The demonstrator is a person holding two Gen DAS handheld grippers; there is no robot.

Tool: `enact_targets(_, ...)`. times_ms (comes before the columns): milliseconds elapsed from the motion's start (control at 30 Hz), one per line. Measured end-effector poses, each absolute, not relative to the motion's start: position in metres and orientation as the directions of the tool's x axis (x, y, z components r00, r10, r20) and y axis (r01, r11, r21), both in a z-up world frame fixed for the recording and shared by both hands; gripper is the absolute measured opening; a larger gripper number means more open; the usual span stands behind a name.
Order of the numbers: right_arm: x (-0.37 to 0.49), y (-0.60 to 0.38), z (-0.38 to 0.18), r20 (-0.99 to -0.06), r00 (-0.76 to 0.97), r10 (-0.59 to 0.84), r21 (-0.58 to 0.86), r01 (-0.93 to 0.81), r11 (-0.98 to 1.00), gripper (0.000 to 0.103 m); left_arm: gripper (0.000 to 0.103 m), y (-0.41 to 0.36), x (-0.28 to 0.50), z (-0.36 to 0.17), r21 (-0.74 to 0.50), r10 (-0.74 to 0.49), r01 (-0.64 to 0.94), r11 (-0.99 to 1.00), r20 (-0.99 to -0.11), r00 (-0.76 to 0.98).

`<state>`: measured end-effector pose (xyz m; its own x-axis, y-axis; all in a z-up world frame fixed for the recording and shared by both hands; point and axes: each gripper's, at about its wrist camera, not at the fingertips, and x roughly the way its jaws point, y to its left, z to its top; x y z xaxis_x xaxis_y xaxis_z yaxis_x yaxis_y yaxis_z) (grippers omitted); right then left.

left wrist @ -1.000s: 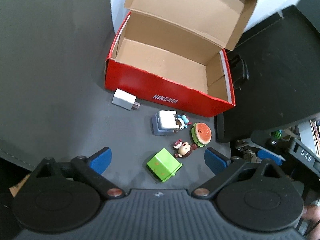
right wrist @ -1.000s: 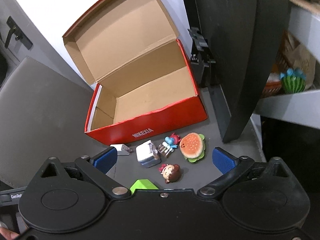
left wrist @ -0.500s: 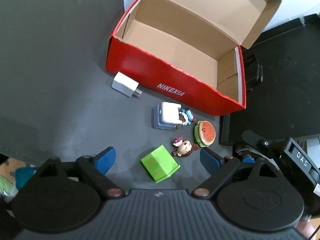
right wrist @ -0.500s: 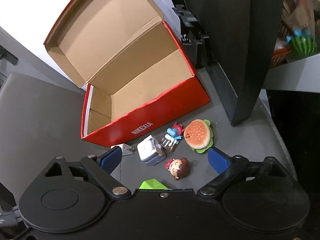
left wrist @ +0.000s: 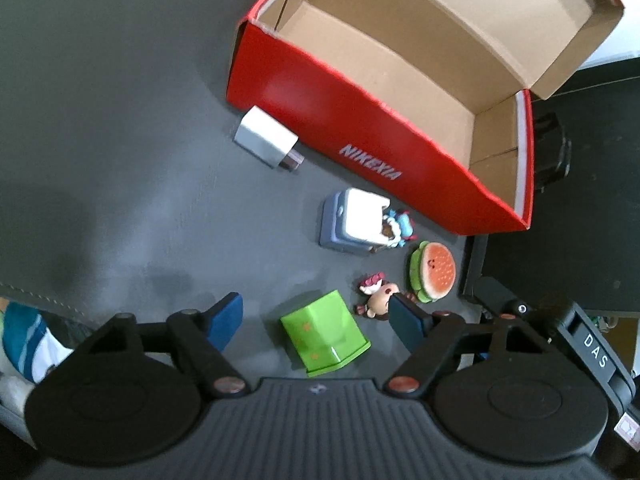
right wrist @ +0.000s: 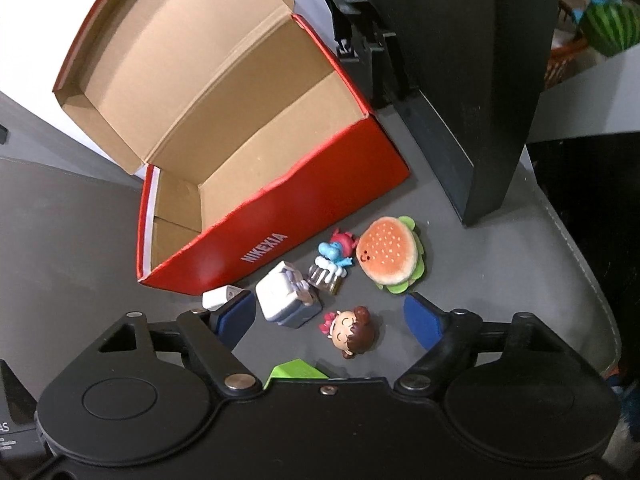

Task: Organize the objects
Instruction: 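Lower the left tool to the green block while the right tool approaches the doll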

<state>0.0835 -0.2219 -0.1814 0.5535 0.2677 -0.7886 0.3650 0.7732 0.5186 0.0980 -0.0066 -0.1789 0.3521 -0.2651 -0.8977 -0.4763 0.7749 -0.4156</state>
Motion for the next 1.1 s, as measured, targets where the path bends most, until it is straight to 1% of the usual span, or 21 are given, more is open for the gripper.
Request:
enact_targets(167,0.085,-0.221,-0.194,-0.798,0.534,0.278,0.520,0.378,0.766,0.076,0.074,-0.013,0.100,-0.192,-0.408,-0.278,-0.490,0.770,-0.907,0.317)
enact_targets(533,0.088,-0.219,-0.216,-0.818,0.492,0.297,0.518,0.407,0.753,0.065,0.071,-0.026,0.110,-0.215,-0.390,-0.293,-0.509,0.768,-0.919,0.263)
enact_targets(833,0.091,-0.219,-0.222,-0.833,0.475,0.282,0.499,0.430,0.752,0.064,0.068,-0.034,0.114,-0.232,-0.368,-0.293,-0.525,0.768,-0.930,0.224)
enact_targets(900,0.091,-0.220,-0.223,-0.836,0.474,0.276,0.494,0.433,0.754,0.064,0.067,-0.035,0.114,-0.235,-0.367,-0.292,-0.526,0.767,-0.930,0.224)
enact_targets(967,0.090,-0.222,-0.223,-0.838,0.475,0.268,0.489,0.437,0.755,0.064,0.063,-0.036,0.115,-0.237,-0.370,-0.295,-0.526,0.766,-0.929,0.225)
enact_targets(1100,0.090,-0.222,-0.225,-0.842,0.470,0.265,0.484,0.440,0.757,0.064,0.060,-0.037,0.115,-0.241,-0.369,-0.298,-0.538,0.758,-0.929,0.217)
